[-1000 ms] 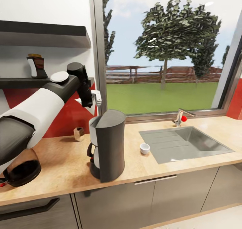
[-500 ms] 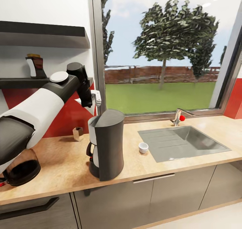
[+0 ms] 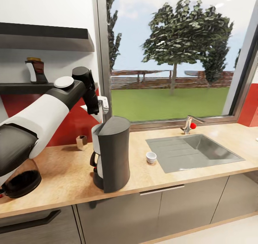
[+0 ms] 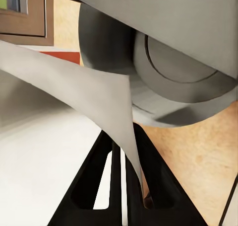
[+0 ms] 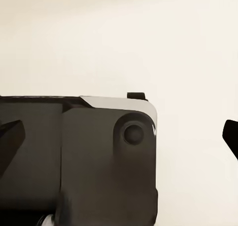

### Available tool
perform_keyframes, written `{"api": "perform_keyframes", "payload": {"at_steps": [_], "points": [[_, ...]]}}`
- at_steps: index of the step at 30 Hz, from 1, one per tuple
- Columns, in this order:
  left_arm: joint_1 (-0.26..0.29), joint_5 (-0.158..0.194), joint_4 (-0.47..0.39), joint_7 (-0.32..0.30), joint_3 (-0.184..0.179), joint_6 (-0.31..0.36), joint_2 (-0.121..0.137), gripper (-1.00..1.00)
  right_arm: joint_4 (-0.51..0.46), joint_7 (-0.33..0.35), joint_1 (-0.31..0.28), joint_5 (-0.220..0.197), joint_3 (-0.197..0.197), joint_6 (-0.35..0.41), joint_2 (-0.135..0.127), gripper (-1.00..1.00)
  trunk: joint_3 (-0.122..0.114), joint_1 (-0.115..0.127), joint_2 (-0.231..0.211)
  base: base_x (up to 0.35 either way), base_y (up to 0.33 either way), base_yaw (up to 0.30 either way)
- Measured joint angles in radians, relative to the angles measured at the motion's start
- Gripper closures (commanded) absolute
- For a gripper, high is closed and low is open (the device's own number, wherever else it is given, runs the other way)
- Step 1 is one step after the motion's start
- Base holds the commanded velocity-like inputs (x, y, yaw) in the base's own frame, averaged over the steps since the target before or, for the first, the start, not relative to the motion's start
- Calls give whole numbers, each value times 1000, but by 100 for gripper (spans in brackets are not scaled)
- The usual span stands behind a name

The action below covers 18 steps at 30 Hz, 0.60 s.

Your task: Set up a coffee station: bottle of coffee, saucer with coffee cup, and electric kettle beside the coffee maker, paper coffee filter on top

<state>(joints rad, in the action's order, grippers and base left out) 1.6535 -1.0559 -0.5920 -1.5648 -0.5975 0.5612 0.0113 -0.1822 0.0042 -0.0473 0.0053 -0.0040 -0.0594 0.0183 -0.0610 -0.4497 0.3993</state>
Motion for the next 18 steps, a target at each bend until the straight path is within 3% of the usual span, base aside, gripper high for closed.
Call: {"api": "perform_keyframes", "payload": {"at_steps": [18], "points": [[-4, -2, 54, 0, -2, -3, 7, 100, 0, 0, 0, 0, 0, 0, 0, -100, 0, 0, 0, 0, -1, 0]]}}
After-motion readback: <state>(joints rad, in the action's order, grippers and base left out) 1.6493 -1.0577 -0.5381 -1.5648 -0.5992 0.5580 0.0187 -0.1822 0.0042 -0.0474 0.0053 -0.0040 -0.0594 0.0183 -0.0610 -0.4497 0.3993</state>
